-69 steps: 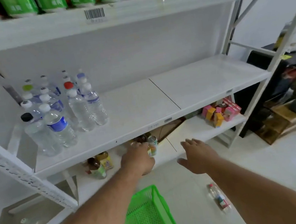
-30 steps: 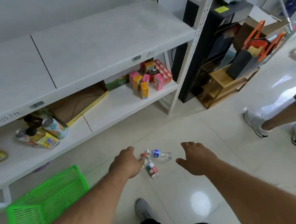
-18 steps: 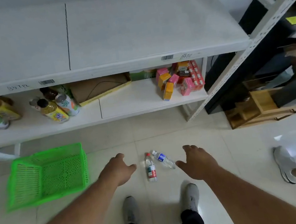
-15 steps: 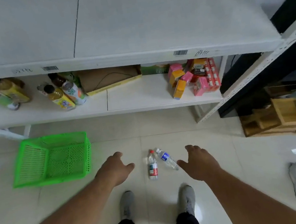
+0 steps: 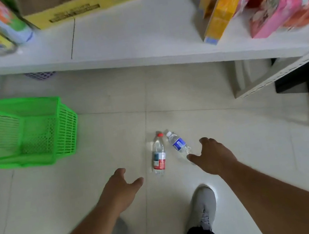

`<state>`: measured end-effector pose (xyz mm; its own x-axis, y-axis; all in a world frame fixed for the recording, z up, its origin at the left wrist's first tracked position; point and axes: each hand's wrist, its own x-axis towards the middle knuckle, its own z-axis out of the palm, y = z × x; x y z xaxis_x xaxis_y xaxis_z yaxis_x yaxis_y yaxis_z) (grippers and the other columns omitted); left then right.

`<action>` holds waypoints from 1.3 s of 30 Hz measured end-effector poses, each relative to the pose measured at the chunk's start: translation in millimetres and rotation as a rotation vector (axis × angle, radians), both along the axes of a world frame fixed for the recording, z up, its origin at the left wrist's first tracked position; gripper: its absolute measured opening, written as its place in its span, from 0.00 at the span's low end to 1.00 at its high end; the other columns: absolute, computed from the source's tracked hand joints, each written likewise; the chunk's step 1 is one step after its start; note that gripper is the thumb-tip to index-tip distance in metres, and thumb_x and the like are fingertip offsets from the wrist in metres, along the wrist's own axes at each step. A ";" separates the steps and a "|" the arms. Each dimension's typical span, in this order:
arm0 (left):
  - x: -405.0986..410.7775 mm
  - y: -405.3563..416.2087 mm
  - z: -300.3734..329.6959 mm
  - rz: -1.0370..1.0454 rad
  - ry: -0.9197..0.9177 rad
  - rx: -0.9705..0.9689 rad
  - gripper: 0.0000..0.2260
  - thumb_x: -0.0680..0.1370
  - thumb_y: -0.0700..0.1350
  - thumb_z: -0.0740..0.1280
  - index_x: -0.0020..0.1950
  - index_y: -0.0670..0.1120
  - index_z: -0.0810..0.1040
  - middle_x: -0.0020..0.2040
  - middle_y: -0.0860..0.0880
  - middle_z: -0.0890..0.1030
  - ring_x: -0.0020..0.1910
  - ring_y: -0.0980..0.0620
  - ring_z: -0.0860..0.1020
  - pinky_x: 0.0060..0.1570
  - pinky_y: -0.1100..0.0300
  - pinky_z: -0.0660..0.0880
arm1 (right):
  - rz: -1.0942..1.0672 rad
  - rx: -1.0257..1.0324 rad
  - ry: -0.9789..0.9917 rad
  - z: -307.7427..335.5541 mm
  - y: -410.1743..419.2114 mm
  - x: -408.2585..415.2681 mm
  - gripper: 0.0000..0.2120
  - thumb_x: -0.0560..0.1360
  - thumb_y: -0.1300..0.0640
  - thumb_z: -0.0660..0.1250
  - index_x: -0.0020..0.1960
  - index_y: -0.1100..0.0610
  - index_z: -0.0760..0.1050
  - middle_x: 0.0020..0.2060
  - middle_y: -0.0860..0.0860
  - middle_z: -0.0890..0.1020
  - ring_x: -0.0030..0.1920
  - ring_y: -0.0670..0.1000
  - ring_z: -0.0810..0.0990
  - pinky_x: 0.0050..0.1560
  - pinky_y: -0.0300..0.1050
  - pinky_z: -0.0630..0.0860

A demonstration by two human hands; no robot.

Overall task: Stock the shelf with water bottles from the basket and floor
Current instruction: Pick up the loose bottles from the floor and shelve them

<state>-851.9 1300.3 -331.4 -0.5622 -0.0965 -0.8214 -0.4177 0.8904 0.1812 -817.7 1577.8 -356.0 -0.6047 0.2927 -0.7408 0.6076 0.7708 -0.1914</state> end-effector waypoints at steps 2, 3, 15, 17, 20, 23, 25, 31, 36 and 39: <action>5.0 3.6 -52.4 0.040 -0.009 0.006 0.38 0.72 0.63 0.70 0.76 0.48 0.62 0.74 0.46 0.70 0.69 0.46 0.72 0.65 0.54 0.69 | -0.040 -0.003 -0.007 -48.9 1.1 -1.5 0.36 0.71 0.34 0.66 0.70 0.56 0.67 0.61 0.54 0.77 0.60 0.56 0.77 0.54 0.48 0.74; 6.6 5.2 -77.6 0.056 -0.010 0.012 0.39 0.72 0.63 0.70 0.76 0.48 0.62 0.74 0.46 0.69 0.69 0.46 0.72 0.64 0.54 0.69 | -0.052 -0.007 -0.008 -72.7 1.0 -3.2 0.36 0.71 0.34 0.67 0.70 0.56 0.67 0.61 0.54 0.77 0.60 0.57 0.77 0.55 0.48 0.75; 6.4 55.8 -320.9 0.046 0.076 0.105 0.27 0.68 0.59 0.74 0.60 0.46 0.72 0.54 0.52 0.79 0.38 0.60 0.77 0.31 0.66 0.67 | 0.016 0.014 0.006 -300.7 -16.2 -25.2 0.30 0.70 0.35 0.68 0.60 0.55 0.69 0.55 0.53 0.76 0.55 0.57 0.77 0.47 0.46 0.71; 6.6 65.0 -343.1 0.078 0.081 0.116 0.24 0.67 0.57 0.75 0.57 0.47 0.73 0.48 0.51 0.81 0.33 0.63 0.78 0.30 0.65 0.72 | 0.034 0.030 0.014 -321.4 -18.3 -27.1 0.31 0.70 0.35 0.68 0.62 0.55 0.69 0.55 0.52 0.75 0.55 0.56 0.76 0.47 0.46 0.71; 8.5 73.5 -366.2 0.113 0.085 0.102 0.28 0.65 0.58 0.77 0.58 0.45 0.74 0.51 0.47 0.80 0.47 0.47 0.82 0.47 0.51 0.80 | 0.043 0.049 0.030 -343.0 -18.9 -28.6 0.31 0.69 0.34 0.69 0.62 0.55 0.69 0.54 0.51 0.76 0.54 0.55 0.77 0.46 0.46 0.73; 9.4 74.3 -382.5 0.100 0.118 0.071 0.25 0.66 0.56 0.76 0.56 0.45 0.75 0.50 0.47 0.81 0.46 0.48 0.82 0.46 0.55 0.79 | 0.043 0.054 0.044 -356.7 -17.6 -29.6 0.28 0.69 0.36 0.70 0.59 0.55 0.70 0.52 0.51 0.77 0.49 0.55 0.78 0.43 0.45 0.72; 8.4 72.4 -387.1 0.093 0.134 0.069 0.19 0.66 0.54 0.75 0.51 0.48 0.75 0.46 0.50 0.82 0.38 0.52 0.80 0.39 0.61 0.75 | 0.040 0.055 0.065 -359.9 -16.2 -29.9 0.25 0.70 0.38 0.70 0.56 0.55 0.71 0.49 0.51 0.78 0.45 0.54 0.77 0.40 0.44 0.71; 9.8 53.3 -354.9 0.212 0.087 0.194 0.14 0.64 0.52 0.72 0.46 0.48 0.80 0.38 0.50 0.83 0.36 0.52 0.82 0.34 0.61 0.76 | -0.130 -0.049 0.196 -319.6 -17.8 -31.1 0.19 0.68 0.41 0.72 0.49 0.53 0.72 0.41 0.48 0.78 0.39 0.50 0.78 0.34 0.44 0.72; 8.8 20.7 -242.3 0.250 0.162 0.285 0.14 0.64 0.53 0.75 0.46 0.52 0.76 0.40 0.55 0.82 0.38 0.57 0.81 0.35 0.62 0.77 | -0.273 -0.199 0.326 -201.0 -31.8 -50.3 0.18 0.65 0.38 0.72 0.45 0.48 0.73 0.36 0.45 0.80 0.30 0.44 0.78 0.22 0.31 0.67; 0.7 -2.5 -144.6 0.271 0.223 0.329 0.15 0.63 0.54 0.75 0.45 0.54 0.75 0.40 0.57 0.81 0.38 0.59 0.80 0.32 0.68 0.72 | -0.300 -0.283 0.408 -97.7 -43.9 -71.0 0.19 0.63 0.38 0.74 0.46 0.46 0.74 0.37 0.42 0.81 0.33 0.40 0.79 0.25 0.31 0.70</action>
<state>-851.2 1297.8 -476.0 -0.7185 -0.0188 -0.6953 -0.5456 0.6351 0.5467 -888.8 1533.9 -453.7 -0.7787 0.3197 -0.5398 0.6256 0.4605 -0.6297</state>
